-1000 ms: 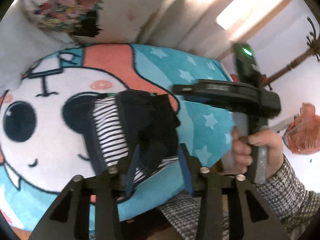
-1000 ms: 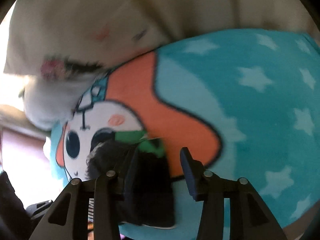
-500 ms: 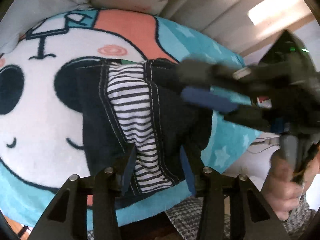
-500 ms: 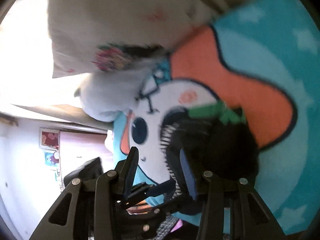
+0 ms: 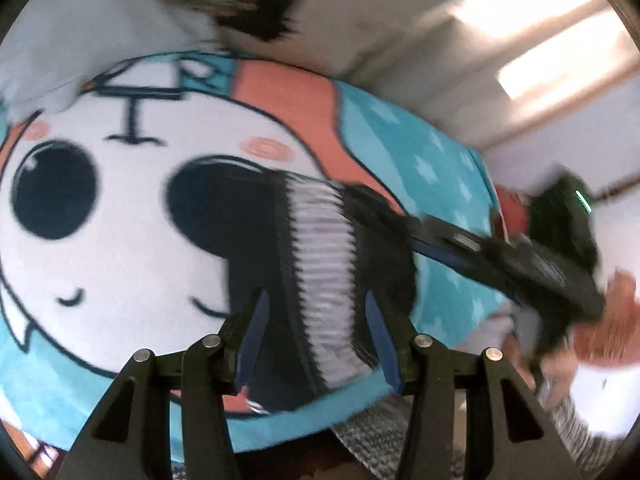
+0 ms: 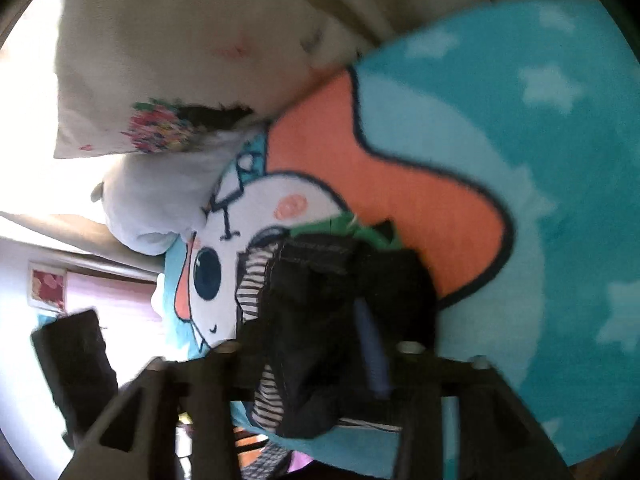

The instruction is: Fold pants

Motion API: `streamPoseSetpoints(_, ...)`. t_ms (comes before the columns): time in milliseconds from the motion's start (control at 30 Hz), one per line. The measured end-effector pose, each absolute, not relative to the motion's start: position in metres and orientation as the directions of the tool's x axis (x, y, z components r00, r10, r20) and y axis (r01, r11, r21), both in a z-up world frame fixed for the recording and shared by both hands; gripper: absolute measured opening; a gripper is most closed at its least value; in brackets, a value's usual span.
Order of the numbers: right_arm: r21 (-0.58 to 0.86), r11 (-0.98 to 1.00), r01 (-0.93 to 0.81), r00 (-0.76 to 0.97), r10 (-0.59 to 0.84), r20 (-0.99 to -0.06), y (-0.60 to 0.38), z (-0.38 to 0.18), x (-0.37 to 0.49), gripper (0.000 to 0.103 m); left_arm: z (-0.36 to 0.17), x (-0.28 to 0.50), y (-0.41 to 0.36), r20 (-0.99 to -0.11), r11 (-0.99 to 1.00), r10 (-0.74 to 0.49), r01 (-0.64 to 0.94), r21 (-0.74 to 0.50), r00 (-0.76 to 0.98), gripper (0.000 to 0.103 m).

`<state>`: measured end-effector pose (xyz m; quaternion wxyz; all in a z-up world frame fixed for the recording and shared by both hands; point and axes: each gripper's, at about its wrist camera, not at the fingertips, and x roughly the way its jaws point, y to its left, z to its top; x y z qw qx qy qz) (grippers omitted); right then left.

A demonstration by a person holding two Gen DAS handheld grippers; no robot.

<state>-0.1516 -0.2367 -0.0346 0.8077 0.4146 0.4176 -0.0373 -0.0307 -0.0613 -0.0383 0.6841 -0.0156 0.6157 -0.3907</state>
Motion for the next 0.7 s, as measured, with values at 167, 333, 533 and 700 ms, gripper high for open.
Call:
streamPoseSetpoints(167, 0.567, 0.720, 0.399, 0.650, 0.214, -0.729, -0.234, -0.026, -0.171, 0.075, -0.061, -0.008, -0.053, -0.795, 0.701, -0.600, 0.420, -0.577, -0.091, 0.050)
streamPoseSetpoints(333, 0.630, 0.648, 0.428, 0.638, 0.277, -0.718, -0.241, -0.058, -0.174, 0.075, -0.086, -0.003, -0.063, -0.747, 0.654, -0.639, 0.382, -0.653, -0.184, 0.065)
streamPoseSetpoints(533, 0.660, 0.629, 0.410, 0.627, 0.331, -0.705, -0.235, -0.080, -0.157, 0.075, -0.096, -0.011, -0.079, -0.766, 0.649, -0.608, 0.425, -0.631, -0.208, 0.081)
streamPoseSetpoints(700, 0.645, 0.653, 0.397, 0.614, 0.333, -0.715, -0.229, -0.076, -0.153, 0.045, -0.084, -0.018, -0.085, -0.802, 0.657, -0.566, 0.483, -0.579, -0.191, 0.049)
